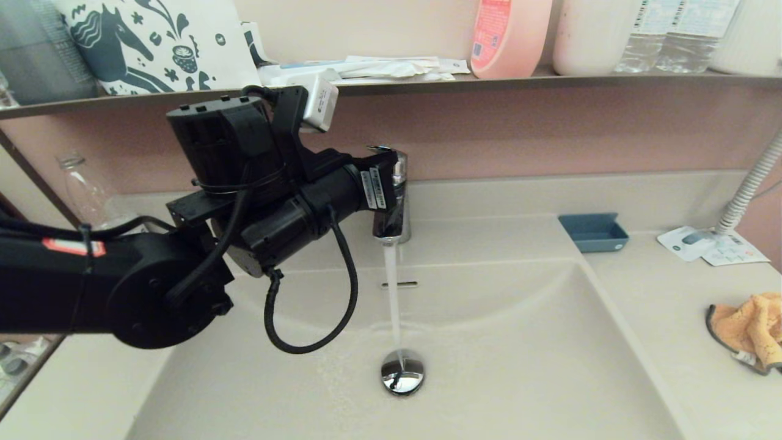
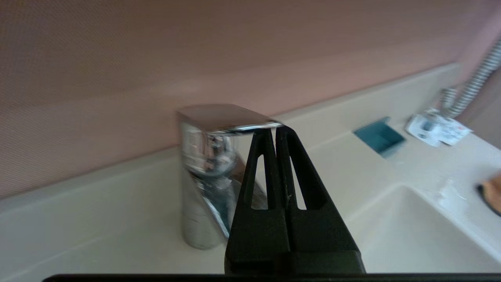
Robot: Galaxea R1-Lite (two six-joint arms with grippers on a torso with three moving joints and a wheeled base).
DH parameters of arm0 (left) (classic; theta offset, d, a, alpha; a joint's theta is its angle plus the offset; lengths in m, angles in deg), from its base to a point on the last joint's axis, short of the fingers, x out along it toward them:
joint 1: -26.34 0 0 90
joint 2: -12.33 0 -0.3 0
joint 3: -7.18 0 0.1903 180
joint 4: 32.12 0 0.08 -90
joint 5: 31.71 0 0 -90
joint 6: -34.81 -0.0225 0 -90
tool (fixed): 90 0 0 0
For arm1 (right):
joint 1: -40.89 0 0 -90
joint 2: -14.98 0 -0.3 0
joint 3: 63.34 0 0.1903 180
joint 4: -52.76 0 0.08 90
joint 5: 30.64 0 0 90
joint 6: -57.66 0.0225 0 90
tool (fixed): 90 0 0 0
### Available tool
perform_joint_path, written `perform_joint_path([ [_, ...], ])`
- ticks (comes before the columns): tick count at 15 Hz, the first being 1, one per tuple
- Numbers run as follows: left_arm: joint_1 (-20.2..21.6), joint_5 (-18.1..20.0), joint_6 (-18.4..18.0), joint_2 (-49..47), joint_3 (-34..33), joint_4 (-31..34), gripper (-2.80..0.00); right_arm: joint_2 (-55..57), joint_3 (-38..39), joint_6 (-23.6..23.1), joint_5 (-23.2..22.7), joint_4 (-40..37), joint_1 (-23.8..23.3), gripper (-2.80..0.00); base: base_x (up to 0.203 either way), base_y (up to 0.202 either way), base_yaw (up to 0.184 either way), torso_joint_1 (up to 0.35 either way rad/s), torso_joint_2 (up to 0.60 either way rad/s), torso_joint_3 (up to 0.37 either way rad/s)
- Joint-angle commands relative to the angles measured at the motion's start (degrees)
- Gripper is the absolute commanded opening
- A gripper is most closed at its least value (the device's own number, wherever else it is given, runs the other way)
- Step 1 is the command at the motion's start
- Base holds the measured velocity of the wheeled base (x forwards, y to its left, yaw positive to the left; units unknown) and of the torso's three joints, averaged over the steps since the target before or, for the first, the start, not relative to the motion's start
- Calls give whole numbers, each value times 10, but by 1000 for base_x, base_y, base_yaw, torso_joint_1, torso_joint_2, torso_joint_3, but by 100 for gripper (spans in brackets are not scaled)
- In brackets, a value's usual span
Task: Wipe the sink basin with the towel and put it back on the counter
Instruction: Turn on the faucet, then turn off the faucet
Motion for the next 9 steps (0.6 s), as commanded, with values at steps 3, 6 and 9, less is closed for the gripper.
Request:
perform_joint_path([
  [3, -8, 0, 4, 31, -67, -2, -280, 0, 0, 0, 0, 0, 0, -280, 0, 0, 0, 0, 0, 0],
  [6, -22, 0, 5, 61, -84, 2, -280, 0, 0, 0, 0, 0, 0, -280, 0, 0, 0, 0, 0, 0],
  [9, -28, -4, 4, 64, -61, 4, -280, 0, 0, 0, 0, -1, 0, -280, 0, 0, 0, 0, 0, 0],
])
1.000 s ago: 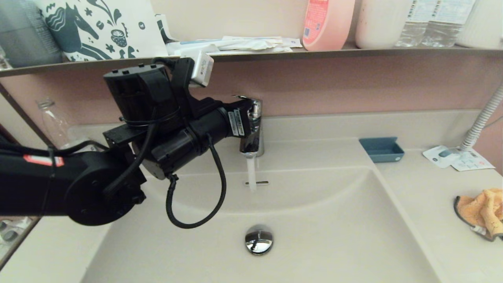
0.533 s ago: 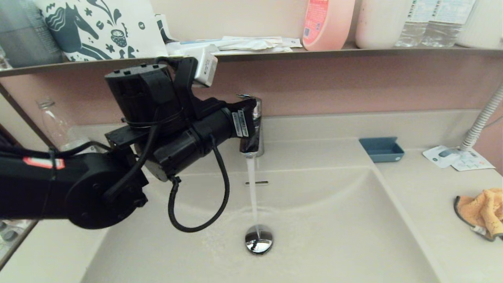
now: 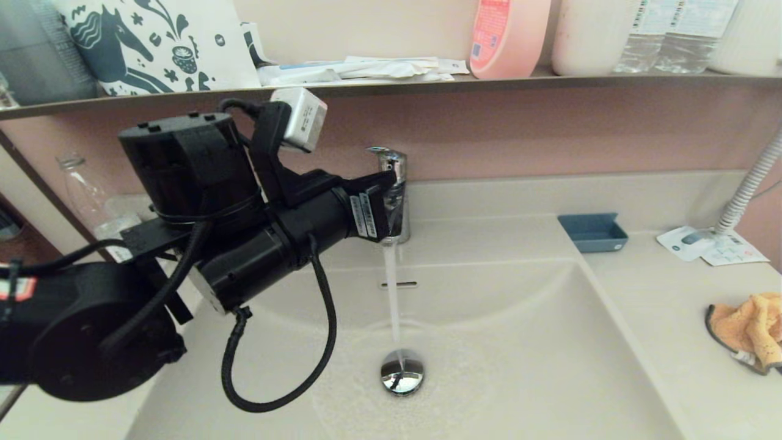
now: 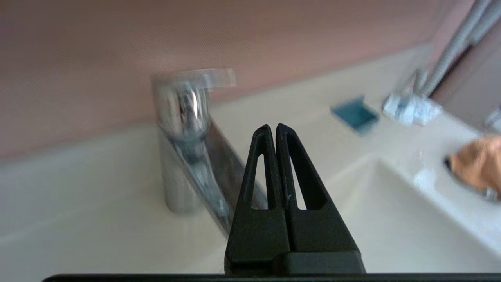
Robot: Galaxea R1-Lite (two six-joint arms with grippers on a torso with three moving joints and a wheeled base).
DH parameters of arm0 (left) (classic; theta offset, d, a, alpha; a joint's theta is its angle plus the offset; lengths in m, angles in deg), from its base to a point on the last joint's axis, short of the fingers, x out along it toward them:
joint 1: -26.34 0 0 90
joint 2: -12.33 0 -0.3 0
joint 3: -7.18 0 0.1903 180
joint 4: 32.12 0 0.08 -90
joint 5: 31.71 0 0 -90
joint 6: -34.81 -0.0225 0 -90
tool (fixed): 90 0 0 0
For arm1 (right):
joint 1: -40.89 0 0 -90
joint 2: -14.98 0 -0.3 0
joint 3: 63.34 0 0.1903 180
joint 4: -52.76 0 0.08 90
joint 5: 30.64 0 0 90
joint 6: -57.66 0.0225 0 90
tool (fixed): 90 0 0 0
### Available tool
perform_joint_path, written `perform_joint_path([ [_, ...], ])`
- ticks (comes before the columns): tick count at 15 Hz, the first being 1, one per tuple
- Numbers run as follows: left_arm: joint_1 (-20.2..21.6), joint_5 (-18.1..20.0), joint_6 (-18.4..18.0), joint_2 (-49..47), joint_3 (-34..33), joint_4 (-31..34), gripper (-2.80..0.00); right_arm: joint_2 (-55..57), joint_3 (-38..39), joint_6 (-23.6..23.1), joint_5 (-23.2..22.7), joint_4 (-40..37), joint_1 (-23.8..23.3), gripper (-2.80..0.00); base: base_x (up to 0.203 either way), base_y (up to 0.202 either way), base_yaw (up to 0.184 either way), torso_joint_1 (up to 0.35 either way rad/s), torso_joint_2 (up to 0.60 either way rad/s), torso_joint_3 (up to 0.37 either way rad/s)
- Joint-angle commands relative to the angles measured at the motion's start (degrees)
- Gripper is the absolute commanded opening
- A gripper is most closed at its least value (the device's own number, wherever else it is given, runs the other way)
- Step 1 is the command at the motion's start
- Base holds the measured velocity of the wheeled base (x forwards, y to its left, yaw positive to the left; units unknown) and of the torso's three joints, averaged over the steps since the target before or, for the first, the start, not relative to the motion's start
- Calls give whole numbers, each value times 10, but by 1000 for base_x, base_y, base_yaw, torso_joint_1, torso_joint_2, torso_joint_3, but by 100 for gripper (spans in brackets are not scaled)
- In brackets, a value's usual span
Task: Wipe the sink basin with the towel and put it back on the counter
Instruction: Turn off the faucet
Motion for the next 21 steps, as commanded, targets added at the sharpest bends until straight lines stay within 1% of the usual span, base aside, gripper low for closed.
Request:
perform_joint_path([
  [1, -2, -2, 0, 9, 22, 5, -280, 1, 0, 0, 0, 0, 0, -280, 0, 0, 0, 0, 0, 0],
  [3, -2, -1, -1, 13, 49, 36, -280, 1, 0, 0, 0, 0, 0, -280, 0, 0, 0, 0, 0, 0],
  [7, 3, 1, -1, -5, 101, 60, -280, 1, 0, 0, 0, 0, 0, -280, 0, 0, 0, 0, 0, 0],
  [11, 11, 4, -3, -37, 126, 67, -280, 0, 0, 0, 0, 0, 0, -280, 0, 0, 0, 0, 0, 0],
  [13, 24, 18, -4, -49, 140, 73, -280, 1, 0, 0, 0, -1, 0, -280, 0, 0, 0, 0, 0, 0],
  [15, 47, 36, -5, -57, 155, 114, -280, 0, 0, 0, 0, 0, 0, -280, 0, 0, 0, 0, 0, 0],
  [18, 54, 40, -5, -57, 162, 123, -280, 0, 0, 0, 0, 0, 0, -280, 0, 0, 0, 0, 0, 0],
  [21, 52, 40, -8, -54, 158, 125, -280, 0, 0, 0, 0, 0, 0, -280, 0, 0, 0, 0, 0, 0],
])
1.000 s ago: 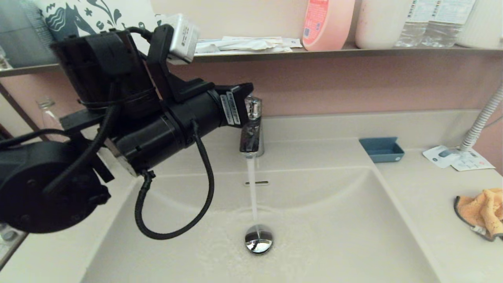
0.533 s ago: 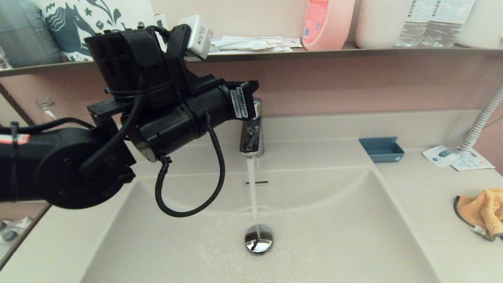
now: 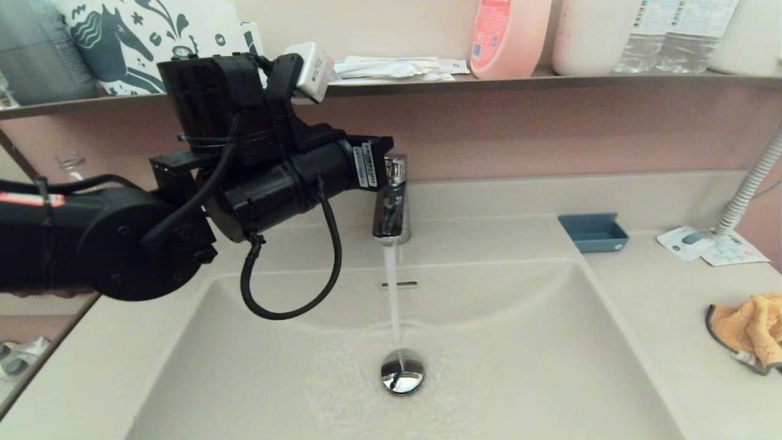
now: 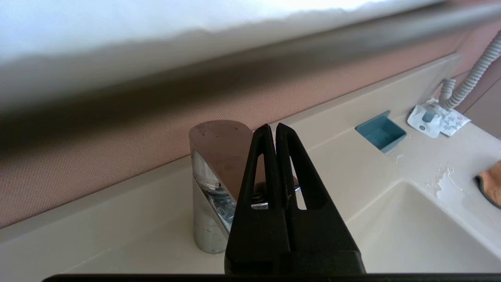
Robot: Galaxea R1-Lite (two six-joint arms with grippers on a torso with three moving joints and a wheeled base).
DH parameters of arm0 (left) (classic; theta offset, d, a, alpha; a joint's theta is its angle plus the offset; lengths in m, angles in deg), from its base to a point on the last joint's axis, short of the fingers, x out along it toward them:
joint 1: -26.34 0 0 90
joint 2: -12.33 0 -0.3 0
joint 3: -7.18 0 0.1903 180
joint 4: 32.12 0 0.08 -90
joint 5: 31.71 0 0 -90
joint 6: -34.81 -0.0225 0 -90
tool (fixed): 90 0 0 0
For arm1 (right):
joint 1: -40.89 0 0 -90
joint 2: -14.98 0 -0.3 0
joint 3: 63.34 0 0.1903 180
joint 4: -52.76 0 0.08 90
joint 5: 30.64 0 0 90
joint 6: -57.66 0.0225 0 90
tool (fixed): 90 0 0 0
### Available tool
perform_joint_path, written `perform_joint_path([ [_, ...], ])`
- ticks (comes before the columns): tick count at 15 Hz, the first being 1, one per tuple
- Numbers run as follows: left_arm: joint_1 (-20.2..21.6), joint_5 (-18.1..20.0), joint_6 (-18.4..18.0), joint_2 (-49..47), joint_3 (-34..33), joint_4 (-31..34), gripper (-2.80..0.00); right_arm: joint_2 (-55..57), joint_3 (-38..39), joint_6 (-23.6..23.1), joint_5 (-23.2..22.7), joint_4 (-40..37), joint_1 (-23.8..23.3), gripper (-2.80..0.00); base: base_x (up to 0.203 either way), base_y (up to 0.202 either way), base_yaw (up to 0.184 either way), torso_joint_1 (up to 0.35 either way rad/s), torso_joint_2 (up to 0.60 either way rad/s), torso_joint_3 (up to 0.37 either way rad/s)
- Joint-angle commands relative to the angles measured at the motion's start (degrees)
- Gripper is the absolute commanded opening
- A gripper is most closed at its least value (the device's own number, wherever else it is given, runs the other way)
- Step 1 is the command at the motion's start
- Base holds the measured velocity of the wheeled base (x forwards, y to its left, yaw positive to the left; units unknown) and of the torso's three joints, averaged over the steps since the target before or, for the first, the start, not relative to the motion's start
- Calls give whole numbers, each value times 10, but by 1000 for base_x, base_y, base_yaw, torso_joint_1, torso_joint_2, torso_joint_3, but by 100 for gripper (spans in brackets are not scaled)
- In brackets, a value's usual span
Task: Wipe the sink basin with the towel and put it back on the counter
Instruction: Turn off the faucet
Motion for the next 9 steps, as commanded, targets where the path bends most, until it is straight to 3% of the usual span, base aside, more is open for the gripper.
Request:
perform_joint_path([
  [1, -2, 0, -1, 2, -5, -2, -280, 0, 0, 0, 0, -1, 0, -280, 0, 0, 0, 0, 0, 0],
  [6, -9, -2, -3, 46, -73, 21, -280, 1, 0, 0, 0, 0, 0, -280, 0, 0, 0, 0, 0, 0],
  [9, -10, -3, -3, 89, -82, 37, -280, 0, 0, 0, 0, 0, 0, -280, 0, 0, 0, 0, 0, 0],
])
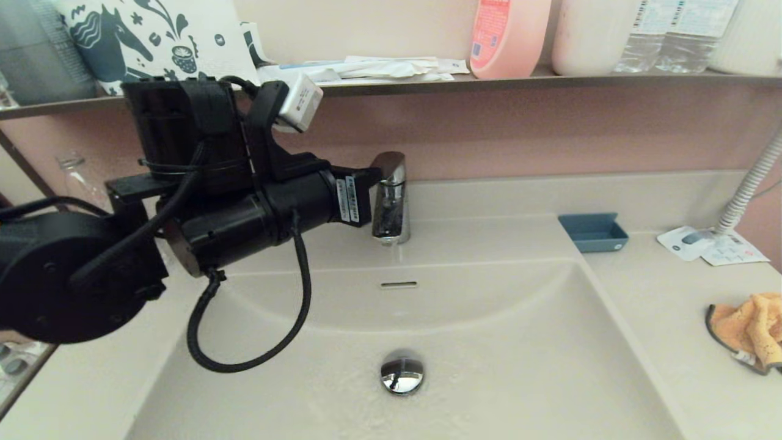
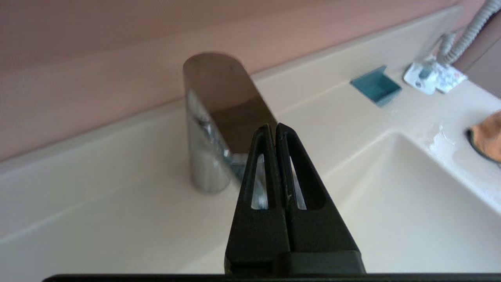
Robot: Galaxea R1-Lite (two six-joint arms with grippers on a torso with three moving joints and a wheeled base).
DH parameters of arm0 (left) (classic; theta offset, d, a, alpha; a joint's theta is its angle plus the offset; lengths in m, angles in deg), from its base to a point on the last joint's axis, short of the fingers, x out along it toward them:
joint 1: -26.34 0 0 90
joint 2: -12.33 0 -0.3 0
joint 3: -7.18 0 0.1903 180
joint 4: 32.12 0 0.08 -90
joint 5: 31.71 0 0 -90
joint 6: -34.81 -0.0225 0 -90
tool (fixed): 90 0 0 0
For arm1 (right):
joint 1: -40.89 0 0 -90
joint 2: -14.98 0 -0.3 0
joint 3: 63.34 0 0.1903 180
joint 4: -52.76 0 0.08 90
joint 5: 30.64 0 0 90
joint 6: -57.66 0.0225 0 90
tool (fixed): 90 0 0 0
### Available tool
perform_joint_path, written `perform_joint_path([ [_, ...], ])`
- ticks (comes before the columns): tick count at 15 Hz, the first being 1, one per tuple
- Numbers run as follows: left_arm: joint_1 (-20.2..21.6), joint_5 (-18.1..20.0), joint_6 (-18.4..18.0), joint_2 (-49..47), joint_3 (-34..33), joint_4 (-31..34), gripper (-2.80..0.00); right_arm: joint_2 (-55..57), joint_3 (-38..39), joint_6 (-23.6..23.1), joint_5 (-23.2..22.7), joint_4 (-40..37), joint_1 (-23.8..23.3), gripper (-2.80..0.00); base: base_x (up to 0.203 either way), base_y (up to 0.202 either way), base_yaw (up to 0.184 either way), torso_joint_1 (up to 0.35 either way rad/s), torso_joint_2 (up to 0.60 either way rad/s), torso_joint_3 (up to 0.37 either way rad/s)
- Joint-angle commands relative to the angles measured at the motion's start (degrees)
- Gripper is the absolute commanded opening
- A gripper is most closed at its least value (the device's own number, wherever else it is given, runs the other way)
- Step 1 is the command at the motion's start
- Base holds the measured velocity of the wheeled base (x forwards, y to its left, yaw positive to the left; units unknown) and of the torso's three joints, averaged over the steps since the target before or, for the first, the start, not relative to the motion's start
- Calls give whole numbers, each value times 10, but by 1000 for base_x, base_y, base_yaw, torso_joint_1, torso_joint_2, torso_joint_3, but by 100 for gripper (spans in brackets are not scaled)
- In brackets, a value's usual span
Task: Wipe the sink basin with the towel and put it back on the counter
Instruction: Turn off the faucet, then pick up the cloth
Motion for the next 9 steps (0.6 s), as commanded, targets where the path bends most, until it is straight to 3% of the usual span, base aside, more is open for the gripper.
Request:
perform_joint_path([
  [1, 0, -1, 1, 43, -2, 10, -280, 1, 0, 0, 0, 0, 0, -280, 0, 0, 0, 0, 0, 0],
  [3, 0, -5, 1, 91, -17, 28, -280, 0, 0, 0, 0, -1, 0, -280, 0, 0, 0, 0, 0, 0],
  [6, 5, -7, 2, 186, -121, 32, -280, 0, 0, 0, 0, 0, 0, -280, 0, 0, 0, 0, 0, 0],
  [9, 48, -5, 4, 300, -209, 33, -280, 1, 0, 0, 0, -1, 0, -280, 0, 0, 0, 0, 0, 0],
])
